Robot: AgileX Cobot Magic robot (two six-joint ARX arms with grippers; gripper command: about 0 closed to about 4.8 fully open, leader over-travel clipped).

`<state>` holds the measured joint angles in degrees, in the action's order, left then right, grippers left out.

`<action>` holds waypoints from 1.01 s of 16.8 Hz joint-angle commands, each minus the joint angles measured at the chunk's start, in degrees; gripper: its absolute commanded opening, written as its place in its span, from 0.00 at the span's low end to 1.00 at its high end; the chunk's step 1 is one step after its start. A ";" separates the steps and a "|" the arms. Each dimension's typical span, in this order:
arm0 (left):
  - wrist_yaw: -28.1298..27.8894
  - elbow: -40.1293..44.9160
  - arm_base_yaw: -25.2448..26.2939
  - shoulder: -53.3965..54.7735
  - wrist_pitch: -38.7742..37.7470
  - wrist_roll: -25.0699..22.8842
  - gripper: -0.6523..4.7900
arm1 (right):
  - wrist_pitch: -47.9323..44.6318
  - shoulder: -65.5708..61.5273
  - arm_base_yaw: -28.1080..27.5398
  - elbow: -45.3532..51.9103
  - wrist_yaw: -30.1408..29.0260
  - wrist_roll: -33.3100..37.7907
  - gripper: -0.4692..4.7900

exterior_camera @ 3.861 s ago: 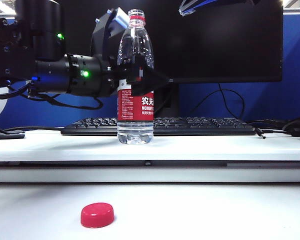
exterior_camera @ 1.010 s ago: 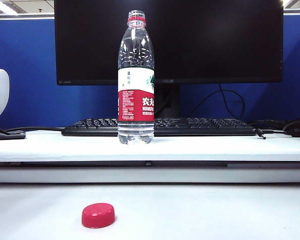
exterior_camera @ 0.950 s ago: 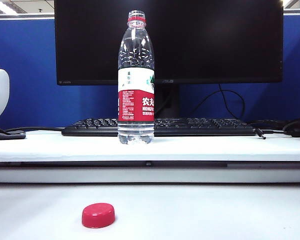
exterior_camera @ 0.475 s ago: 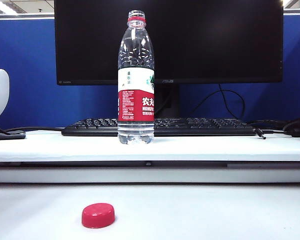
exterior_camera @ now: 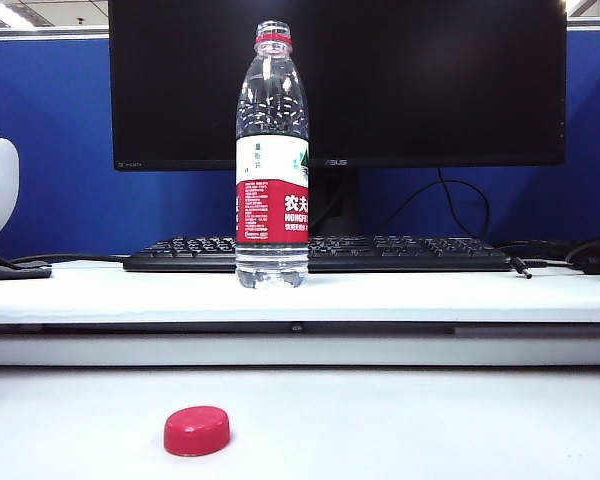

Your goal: Unscrew the cap from the plastic bottle on the table.

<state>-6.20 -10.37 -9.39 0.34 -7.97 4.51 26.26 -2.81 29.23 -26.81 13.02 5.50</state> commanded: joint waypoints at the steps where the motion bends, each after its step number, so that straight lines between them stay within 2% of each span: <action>1: 0.00 2.43 7.41 -0.15 1.64 -0.28 0.11 | -0.68 -0.02 -0.02 -0.22 0.17 -0.13 0.08; 3: 0.02 6.01 9.94 -0.15 4.70 0.37 0.11 | -0.68 -0.02 -0.02 -0.22 0.15 -0.15 0.08; 6: 1.77 9.49 10.51 -0.17 8.61 0.42 0.11 | -0.68 -0.02 -0.02 -0.22 0.15 -0.13 0.08; 8: 4.00 9.92 10.47 -0.15 8.31 0.39 0.11 | -0.68 -0.02 0.00 -0.22 0.15 -0.13 0.08; 17: 4.07 9.92 9.53 -0.17 7.13 -0.37 0.11 | -0.68 -0.02 -0.02 -0.22 0.15 -0.13 0.08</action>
<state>-2.33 -0.43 0.12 0.32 -1.19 4.51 26.46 -2.81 29.23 -26.81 13.04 5.50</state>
